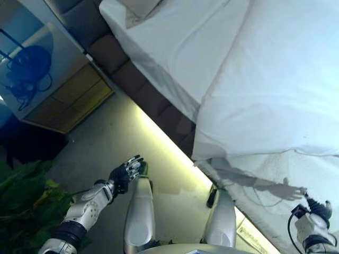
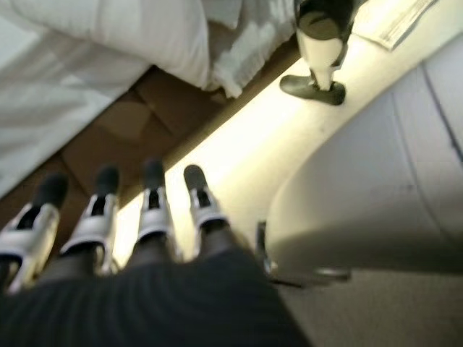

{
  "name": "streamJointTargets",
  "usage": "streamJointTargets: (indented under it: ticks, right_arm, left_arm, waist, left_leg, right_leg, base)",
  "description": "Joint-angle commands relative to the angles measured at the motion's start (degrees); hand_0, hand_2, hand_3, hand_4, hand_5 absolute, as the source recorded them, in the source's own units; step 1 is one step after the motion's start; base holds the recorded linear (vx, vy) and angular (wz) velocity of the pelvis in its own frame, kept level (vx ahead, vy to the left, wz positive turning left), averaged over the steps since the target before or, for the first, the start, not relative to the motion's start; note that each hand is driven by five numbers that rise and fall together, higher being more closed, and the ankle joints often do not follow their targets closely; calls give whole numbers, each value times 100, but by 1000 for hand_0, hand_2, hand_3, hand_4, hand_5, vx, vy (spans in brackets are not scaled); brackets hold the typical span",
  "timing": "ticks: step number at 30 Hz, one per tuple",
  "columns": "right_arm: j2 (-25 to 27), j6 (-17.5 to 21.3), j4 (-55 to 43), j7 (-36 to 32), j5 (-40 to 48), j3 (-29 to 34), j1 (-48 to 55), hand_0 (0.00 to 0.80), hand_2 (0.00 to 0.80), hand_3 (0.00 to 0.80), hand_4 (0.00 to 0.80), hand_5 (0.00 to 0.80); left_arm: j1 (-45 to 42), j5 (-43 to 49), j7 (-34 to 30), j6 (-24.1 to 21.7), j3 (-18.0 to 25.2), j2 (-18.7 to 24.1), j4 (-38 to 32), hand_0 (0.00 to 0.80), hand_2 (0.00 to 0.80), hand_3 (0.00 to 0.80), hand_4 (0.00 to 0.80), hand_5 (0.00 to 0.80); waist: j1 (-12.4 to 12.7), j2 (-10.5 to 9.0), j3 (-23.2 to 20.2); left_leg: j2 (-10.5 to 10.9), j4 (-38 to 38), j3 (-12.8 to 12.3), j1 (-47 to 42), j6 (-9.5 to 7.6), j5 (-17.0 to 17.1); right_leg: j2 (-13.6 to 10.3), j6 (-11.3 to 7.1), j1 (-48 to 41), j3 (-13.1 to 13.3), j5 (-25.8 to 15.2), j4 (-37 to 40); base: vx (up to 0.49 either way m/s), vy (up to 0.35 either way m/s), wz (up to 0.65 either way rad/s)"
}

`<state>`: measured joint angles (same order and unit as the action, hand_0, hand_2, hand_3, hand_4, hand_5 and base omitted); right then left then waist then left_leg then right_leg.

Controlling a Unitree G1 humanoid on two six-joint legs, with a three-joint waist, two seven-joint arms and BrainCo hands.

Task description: Make the bed neatly

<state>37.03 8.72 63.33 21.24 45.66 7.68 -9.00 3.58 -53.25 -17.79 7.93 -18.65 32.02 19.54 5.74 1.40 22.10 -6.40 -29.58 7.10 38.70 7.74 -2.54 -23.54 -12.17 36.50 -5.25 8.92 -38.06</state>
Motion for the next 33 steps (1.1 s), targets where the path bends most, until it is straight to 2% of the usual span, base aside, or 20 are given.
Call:
streamJointTargets:
  ticks: [1,5,11,12,13,14,28,33]
  right_arm:
    - [468,86,238,-8,40,-91,-149,0,0,0,0,0]
    - [807,-40,597,-363,500,0,-528,0,0,0,0,0]
    - [1035,-84,702,-615,652,63,-847,0,0,0,0,0]
    - [1060,-105,707,-608,608,53,-914,207,207,207,207,207]
    - [1066,-103,726,-616,590,32,-963,653,653,653,653,653]
    - [1068,-107,737,-625,573,12,-1002,800,800,800,800,800]
    - [992,-421,909,-601,727,9,-1290,800,800,800,800,800]
    - [645,-517,773,-449,175,-90,-1024,800,800,800,800,800]
  left_arm:
    - [-4,-255,-151,-228,-55,148,-288,0,0,0,0,0]
    - [-58,-342,-192,-347,-138,165,-468,0,0,0,0,0]
    - [-59,-424,-237,-488,-222,175,-613,0,0,0,0,0]
    - [-34,-445,-241,-532,-243,165,-600,0,0,0,0,0]
    - [-10,-457,-247,-569,-257,155,-584,0,0,0,0,0]
    - [12,-478,-234,-587,-266,145,-594,0,0,0,0,0]
    - [191,-540,-236,-730,-302,90,-611,0,0,0,0,0]
    - [167,-565,-266,-805,-241,59,-545,0,0,0,0,0]
  waist:
    - [126,148,-101]
    - [210,298,-23]
    - [325,414,12]
    - [338,430,16]
    - [342,440,24]
    - [349,450,32]
    - [439,504,159]
    - [389,461,178]
  left_leg:
    - [-305,1,255,24,177,14]
    - [-190,-81,175,412,150,71]
    - [-56,-71,114,717,101,156]
    - [-37,-53,100,761,86,181]
    - [-26,-42,90,794,76,200]
    - [-11,-33,82,818,66,215]
    - [138,181,96,751,-30,327]
    - [139,310,110,575,-47,342]
  right_leg:
    - [-216,-283,463,332,-1434,809]
    - [-307,-282,809,292,-1518,792]
    - [-432,-253,1066,182,-1633,859]
    - [-443,-245,1110,173,-1652,868]
    - [-444,-242,1142,169,-1664,873]
    - [-447,-236,1162,161,-1673,878]
    - [-458,-200,1058,-12,-1724,1010]
    - [-407,-187,877,-45,-1748,1137]
  base:
    - [-116,105,8]
    - [-84,85,5]
    - [-48,58,7]
    - [-46,58,8]
    - [-40,49,7]
    - [-35,44,7]
    - [-3,5,1]
    - [0,0,0]
